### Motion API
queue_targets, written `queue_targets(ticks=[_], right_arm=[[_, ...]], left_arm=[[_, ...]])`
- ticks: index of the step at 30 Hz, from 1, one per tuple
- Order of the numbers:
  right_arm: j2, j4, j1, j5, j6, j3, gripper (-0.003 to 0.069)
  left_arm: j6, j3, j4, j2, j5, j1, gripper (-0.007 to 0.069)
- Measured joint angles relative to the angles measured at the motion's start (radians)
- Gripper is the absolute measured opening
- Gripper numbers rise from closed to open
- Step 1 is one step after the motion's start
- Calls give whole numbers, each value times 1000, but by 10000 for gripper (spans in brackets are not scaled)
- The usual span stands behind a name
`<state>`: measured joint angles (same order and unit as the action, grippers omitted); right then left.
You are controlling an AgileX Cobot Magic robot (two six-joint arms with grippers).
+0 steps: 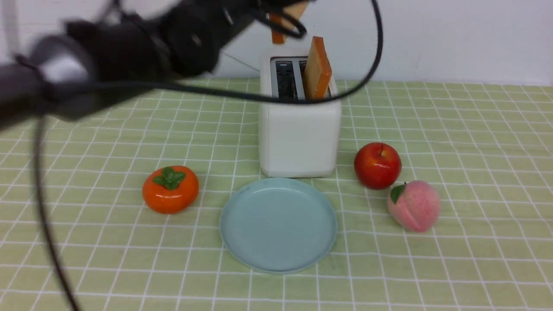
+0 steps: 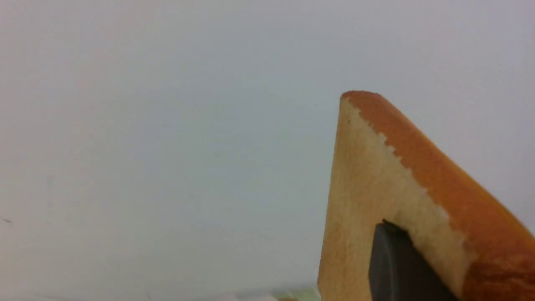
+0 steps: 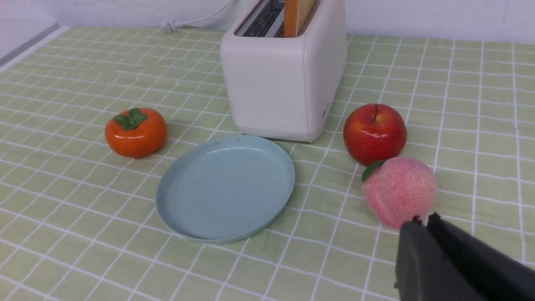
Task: Take toasted bread from bread machine on green coffee tablecloth place on plate.
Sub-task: 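Reach for a toast slice standing in the toaster with the left gripper, then place the slice of bread on the plate with the left gripper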
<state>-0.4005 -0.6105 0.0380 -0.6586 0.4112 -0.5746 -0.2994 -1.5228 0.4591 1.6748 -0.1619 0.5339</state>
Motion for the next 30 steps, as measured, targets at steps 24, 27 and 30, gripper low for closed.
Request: queue_targets(ticks=[24, 27, 30], right_arm=[[0, -19, 0, -69, 0, -2, 32], [0, -19, 0, -69, 0, -2, 32], [0, -26, 0, -69, 0, -2, 32]], left_arm=[[6, 186, 146, 98, 661, -1, 102], [7, 186, 149, 155, 619, -1, 102], [25, 186, 153, 183, 586, -1, 102]])
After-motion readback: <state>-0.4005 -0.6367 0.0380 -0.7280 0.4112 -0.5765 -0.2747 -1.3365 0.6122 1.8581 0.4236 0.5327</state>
